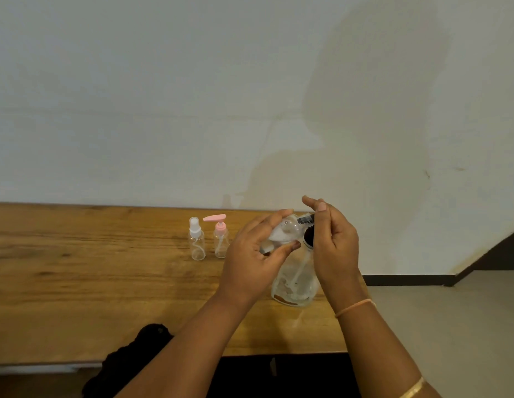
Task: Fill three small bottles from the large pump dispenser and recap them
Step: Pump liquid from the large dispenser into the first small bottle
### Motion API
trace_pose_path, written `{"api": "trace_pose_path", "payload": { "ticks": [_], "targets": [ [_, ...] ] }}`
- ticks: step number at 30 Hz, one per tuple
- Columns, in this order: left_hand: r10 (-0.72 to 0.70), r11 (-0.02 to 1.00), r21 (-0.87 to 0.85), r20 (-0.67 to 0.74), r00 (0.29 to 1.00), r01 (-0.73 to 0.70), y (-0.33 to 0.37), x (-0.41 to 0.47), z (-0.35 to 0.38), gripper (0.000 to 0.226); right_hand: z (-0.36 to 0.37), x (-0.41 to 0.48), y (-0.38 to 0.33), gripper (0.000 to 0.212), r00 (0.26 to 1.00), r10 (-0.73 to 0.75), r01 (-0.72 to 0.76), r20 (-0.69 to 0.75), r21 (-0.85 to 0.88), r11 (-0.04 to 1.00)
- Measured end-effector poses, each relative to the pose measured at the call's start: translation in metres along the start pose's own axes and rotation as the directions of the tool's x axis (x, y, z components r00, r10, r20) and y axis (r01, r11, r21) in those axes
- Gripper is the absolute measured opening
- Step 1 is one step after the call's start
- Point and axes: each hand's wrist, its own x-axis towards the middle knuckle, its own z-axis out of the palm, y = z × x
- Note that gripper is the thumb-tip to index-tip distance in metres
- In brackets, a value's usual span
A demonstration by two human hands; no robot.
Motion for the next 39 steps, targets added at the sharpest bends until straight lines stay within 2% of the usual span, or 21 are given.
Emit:
{"api": "trace_pose_path", "payload": {
  "ticks": [6,12,20,29,32,39],
  "targets": [
    [-0.013,1.0,-0.015,-0.01,1.0,0.013,0.001,-0.001,0.0,0.054,0.001,-0.003,-0.002,0.028,0.999,0.045,-0.045,0.007,0.017,0.999],
    [0.021,1.0,-0.008,-0.032,0.999,-0.021,0.004,-0.001,0.0,0.053,-0.001,0.004,-0.01,0.027,0.999,-0.039,0.039,0.012,-0.089,0.995],
    [-0.031,0.999,-0.022,-0.011,0.999,0.03,-0.002,-0.003,0.001,0.053,0.005,-0.003,0.004,0.027,0.999,0.034,-0.035,-0.014,-0.052,0.998],
    [0.013,0.998,-0.053,-0.042,0.999,-0.015,0.004,-0.001,0.001,0.054,-0.002,0.002,-0.008,0.024,1.0,0.017,-0.016,0.015,-0.018,1.0],
    [0.008,1.0,-0.017,-0.021,1.0,-0.008,-0.001,-0.001,0.002,0.06,0.001,0.0,-0.001,0.023,1.0,0.013,-0.013,0.0,0.016,1.0],
    [0.012,1.0,-0.023,-0.021,1.0,-0.012,0.004,-0.002,0.0,0.054,0.0,-0.002,-0.003,0.028,0.998,0.049,-0.051,0.025,0.075,0.996]
  ]
}}
